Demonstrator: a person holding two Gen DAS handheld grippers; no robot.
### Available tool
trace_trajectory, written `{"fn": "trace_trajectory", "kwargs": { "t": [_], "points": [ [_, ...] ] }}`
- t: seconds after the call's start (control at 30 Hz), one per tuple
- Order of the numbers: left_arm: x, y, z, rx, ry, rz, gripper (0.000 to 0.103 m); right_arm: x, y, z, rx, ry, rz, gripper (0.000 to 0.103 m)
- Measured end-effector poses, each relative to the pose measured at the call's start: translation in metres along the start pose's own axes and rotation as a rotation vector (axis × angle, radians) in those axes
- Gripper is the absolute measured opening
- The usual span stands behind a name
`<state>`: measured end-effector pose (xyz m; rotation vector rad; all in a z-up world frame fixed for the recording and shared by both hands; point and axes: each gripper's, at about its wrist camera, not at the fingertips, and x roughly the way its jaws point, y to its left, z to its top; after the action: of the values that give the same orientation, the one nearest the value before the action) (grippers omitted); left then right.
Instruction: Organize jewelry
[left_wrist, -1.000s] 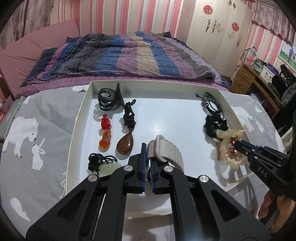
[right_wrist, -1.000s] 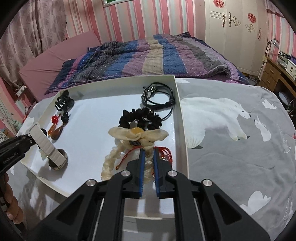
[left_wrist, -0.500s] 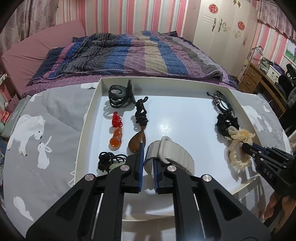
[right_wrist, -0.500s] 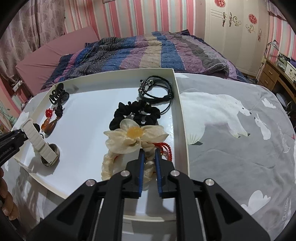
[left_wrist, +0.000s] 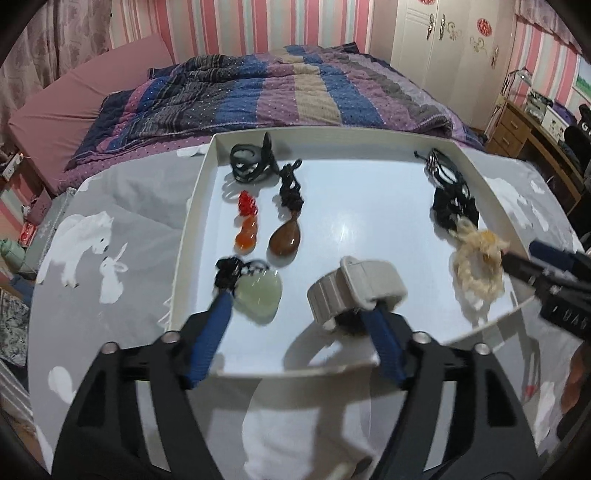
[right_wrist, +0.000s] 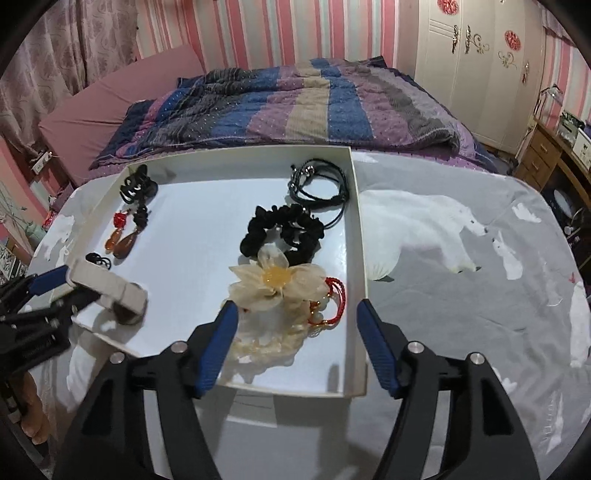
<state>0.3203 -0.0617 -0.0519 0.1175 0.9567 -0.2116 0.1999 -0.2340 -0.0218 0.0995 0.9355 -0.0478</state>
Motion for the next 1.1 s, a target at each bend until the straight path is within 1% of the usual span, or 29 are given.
{"fn": "trace_trajectory", "kwargs": {
  "t": [0.07,0.1,0.13,0.17,0.2,0.3,0.37,0.4,0.53,0.63,0.7,0.8,0.87,0.97,1.03,1.1],
  "points": [
    [-0.006,0.002,-0.006,0.002,0.003,0.009,0.084,-0.006,-0.002,-0.001,0.005,-0.001,0.002,0.069],
    [-0.011,0.003,-0.009,0.000,0.002,0.007,0.086,-0.008,-0.002,-0.002,0.009,-0.003,0.003,0.075],
    [-0.015,0.004,-0.012,-0.003,-0.001,0.004,0.088,-0.012,-0.003,-0.004,0.013,-0.008,0.006,0.079],
    [-0.021,0.005,-0.015,-0.005,-0.002,-0.001,0.093,-0.017,-0.004,-0.006,0.020,-0.023,0.008,0.082],
    [-0.025,0.006,-0.018,-0.007,-0.006,0.000,0.095,-0.021,-0.005,-0.007,0.024,-0.035,0.009,0.082],
    [-0.040,0.009,-0.027,-0.016,-0.018,0.014,0.095,-0.039,-0.006,-0.012,0.032,-0.063,0.009,0.084],
    [-0.057,0.010,-0.035,-0.026,-0.047,0.026,0.097,-0.056,-0.006,-0.018,0.035,-0.101,0.005,0.090],
    [-0.065,0.011,-0.039,-0.029,-0.062,0.033,0.100,-0.063,-0.006,-0.020,0.037,-0.116,0.000,0.091],
    [-0.102,0.010,-0.052,-0.026,-0.133,0.069,0.100,-0.098,-0.003,-0.036,0.037,-0.179,-0.002,0.093],
    [-0.132,0.010,-0.063,-0.041,-0.191,0.078,0.100,-0.123,0.000,-0.048,0.042,-0.229,0.003,0.100],
    [-0.150,0.008,-0.071,-0.056,-0.235,0.084,0.100,-0.141,0.002,-0.059,0.048,-0.263,0.007,0.101],
    [-0.170,0.005,-0.088,-0.063,-0.280,0.108,0.100,-0.157,0.006,-0.074,0.046,-0.288,0.031,0.101],
    [-0.177,0.000,-0.099,-0.063,-0.307,0.126,0.100,-0.160,0.009,-0.085,0.042,-0.269,0.025,0.101],
    [-0.185,-0.008,-0.115,-0.052,-0.326,0.152,0.100,-0.160,0.011,-0.098,0.043,-0.270,0.008,0.101],
    [-0.187,-0.011,-0.121,-0.047,-0.337,0.138,0.100,-0.159,0.012,-0.104,0.034,-0.259,0.011,0.101],
    [-0.192,-0.011,-0.127,-0.061,-0.366,0.129,0.100,-0.158,0.015,-0.108,0.018,-0.252,0.015,0.101]
  ]
}}
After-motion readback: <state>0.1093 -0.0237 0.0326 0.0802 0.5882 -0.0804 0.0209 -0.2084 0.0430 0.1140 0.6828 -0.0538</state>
